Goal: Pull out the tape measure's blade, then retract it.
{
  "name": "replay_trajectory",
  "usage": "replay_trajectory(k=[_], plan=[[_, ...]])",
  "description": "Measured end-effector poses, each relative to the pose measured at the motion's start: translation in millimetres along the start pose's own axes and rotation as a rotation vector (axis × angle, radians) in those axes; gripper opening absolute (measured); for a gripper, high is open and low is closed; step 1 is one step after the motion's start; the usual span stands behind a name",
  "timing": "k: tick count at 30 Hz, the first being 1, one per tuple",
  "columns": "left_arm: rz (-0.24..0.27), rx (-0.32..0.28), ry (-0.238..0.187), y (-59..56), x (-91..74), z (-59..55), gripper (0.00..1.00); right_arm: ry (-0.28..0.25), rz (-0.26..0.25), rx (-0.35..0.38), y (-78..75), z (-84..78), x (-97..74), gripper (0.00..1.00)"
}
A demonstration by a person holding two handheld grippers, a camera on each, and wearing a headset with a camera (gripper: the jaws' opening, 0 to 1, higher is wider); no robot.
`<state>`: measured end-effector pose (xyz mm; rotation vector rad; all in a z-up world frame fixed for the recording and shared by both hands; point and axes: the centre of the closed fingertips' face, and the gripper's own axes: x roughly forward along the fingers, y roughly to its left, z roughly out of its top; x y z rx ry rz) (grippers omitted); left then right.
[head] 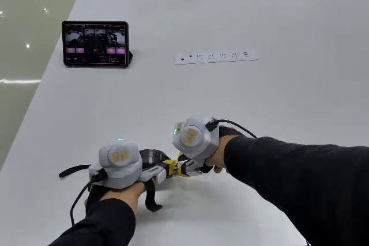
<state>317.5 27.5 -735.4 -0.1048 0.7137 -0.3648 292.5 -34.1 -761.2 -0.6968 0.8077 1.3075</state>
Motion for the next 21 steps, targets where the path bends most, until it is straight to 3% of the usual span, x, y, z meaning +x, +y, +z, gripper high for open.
replay_trajectory(k=[1,3,4,6,9,11,13,18,21], plan=[[-0.033,0.023,-0.032,-2.1,-1.5,7.8,0.77,-0.023,-0.013,0.021,-1.9,-0.1,-7.3,0.19],[-0.060,0.092,-0.049,-1.1,-5.6,13.9,0.79,-0.050,-0.035,0.046,-4.8,-2.9,-17.3,0.23],[-0.069,0.132,-0.048,1.0,-8.4,15.8,0.81,-0.063,-0.057,0.077,-7.5,-7.9,-25.0,0.26],[-0.111,0.155,-0.025,1.5,-14.5,15.0,0.88,-0.080,-0.082,0.130,-8.9,-17.7,-38.3,0.31],[-0.194,0.205,-0.017,-2.5,-24.3,16.3,0.96,-0.117,-0.114,0.159,-9.7,-30.6,-57.2,0.33],[-0.214,0.259,-0.034,1.0,-30.6,19.0,0.99,-0.130,-0.143,0.186,-9.4,-41.8,-70.6,0.35],[-0.199,0.301,-0.032,8.4,-37.3,19.7,0.99,-0.141,-0.165,0.210,-9.6,-52.7,-82.7,0.36],[-0.241,0.325,-0.006,11.3,-54.4,17.7,0.99,-0.180,-0.223,0.270,-11.2,-73.6,-110.5,0.41],[-0.254,0.325,0.013,17.9,-60.0,13.9,0.99,-0.189,-0.231,0.286,-5.8,-84.9,-124.6,0.45]])
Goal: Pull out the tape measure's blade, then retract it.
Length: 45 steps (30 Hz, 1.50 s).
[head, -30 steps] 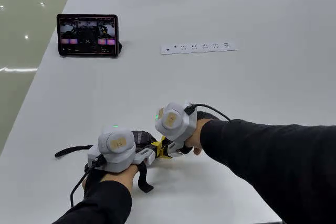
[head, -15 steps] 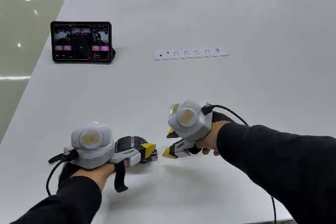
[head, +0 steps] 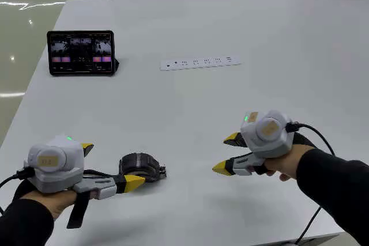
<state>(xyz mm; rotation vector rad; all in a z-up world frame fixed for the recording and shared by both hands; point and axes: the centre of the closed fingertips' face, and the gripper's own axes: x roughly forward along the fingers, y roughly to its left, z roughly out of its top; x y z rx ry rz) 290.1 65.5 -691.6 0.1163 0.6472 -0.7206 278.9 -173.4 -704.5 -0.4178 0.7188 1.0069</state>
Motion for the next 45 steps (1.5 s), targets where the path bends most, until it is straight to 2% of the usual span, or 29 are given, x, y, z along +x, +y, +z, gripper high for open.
replay_trajectory(k=[4,9,12,20,22,26,31,33,35,43,45], plan=[[0.007,0.022,0.037,8.8,-8.9,-11.7,0.99,-0.007,-0.024,0.004,-4.4,-13.1,-19.6,0.50],[0.005,-0.002,0.057,17.0,-22.7,-21.8,0.99,-0.028,-0.050,0.069,-12.2,-35.3,-43.5,0.57],[0.005,-0.006,0.059,20.8,-31.6,-26.5,0.99,-0.003,-0.076,0.111,-18.6,-57.1,-56.3,0.61],[0.030,-0.023,0.057,31.7,-44.5,-35.1,0.99,-0.034,-0.115,0.160,-20.1,-82.1,-87.8,0.73],[0.041,-0.002,0.064,33.1,-44.0,-37.4,0.99,-0.041,-0.126,0.176,-21.3,-88.7,-93.1,0.76],[0.028,0.008,0.074,29.1,-43.4,-37.8,0.99,-0.052,-0.159,0.184,-25.5,-97.4,-101.7,0.83],[0.019,0.007,0.073,27.4,-47.7,-36.5,0.99,-0.062,-0.170,0.185,-24.9,-104.8,-107.4,0.90],[0.020,0.013,0.076,28.8,-50.1,-37.3,0.99,-0.052,-0.163,0.164,-23.9,-109.3,-107.8,0.95],[0.019,0.015,0.081,29.3,-53.6,-38.8,0.99,-0.071,-0.136,0.165,-20.7,-106.8,-109.1,0.99],[0.031,0.019,0.083,34.0,-61.3,-42.3,0.99,-0.067,-0.144,0.167,-26.4,-107.1,-118.3,0.99],[0.010,0.009,0.098,30.3,-61.9,-44.2,0.99,-0.066,-0.143,0.165,-26.3,-108.1,-118.5,0.99]])
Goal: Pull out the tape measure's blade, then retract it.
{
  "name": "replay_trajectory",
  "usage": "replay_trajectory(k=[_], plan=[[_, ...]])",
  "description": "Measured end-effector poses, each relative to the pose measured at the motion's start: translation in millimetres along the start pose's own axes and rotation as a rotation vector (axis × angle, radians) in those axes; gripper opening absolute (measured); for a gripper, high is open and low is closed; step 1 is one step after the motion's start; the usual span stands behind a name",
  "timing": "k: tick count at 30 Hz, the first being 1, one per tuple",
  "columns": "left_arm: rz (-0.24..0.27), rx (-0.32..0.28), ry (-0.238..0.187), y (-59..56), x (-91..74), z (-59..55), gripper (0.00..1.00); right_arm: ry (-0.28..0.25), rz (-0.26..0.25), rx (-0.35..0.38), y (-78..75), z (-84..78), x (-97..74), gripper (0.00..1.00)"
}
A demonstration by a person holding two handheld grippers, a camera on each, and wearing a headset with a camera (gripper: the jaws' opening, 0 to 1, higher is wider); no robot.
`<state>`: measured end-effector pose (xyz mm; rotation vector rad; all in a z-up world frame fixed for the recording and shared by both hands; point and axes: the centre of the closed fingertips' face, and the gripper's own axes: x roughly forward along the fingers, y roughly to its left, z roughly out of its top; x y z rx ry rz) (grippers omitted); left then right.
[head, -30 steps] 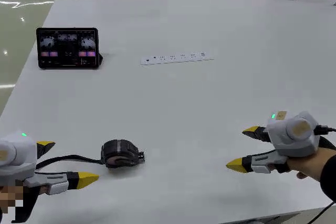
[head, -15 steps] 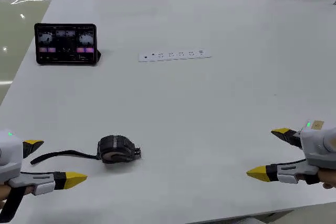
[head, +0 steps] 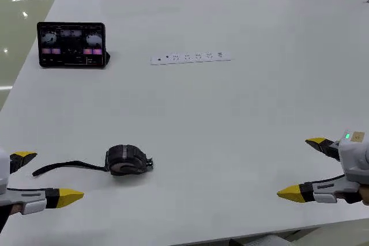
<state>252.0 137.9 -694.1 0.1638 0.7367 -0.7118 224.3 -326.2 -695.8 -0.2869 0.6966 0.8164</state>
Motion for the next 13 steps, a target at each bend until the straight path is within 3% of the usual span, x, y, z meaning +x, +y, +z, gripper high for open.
replay_trajectory(k=[2,13], plan=[[0.025,0.026,-0.011,3.5,-0.1,2.6,0.99,-0.001,0.000,0.001,-0.6,-0.6,-0.3,0.99],[0.011,0.018,-0.004,2.8,-1.5,2.7,0.99,0.006,-0.004,0.015,0.4,-6.7,-4.5,0.99]])
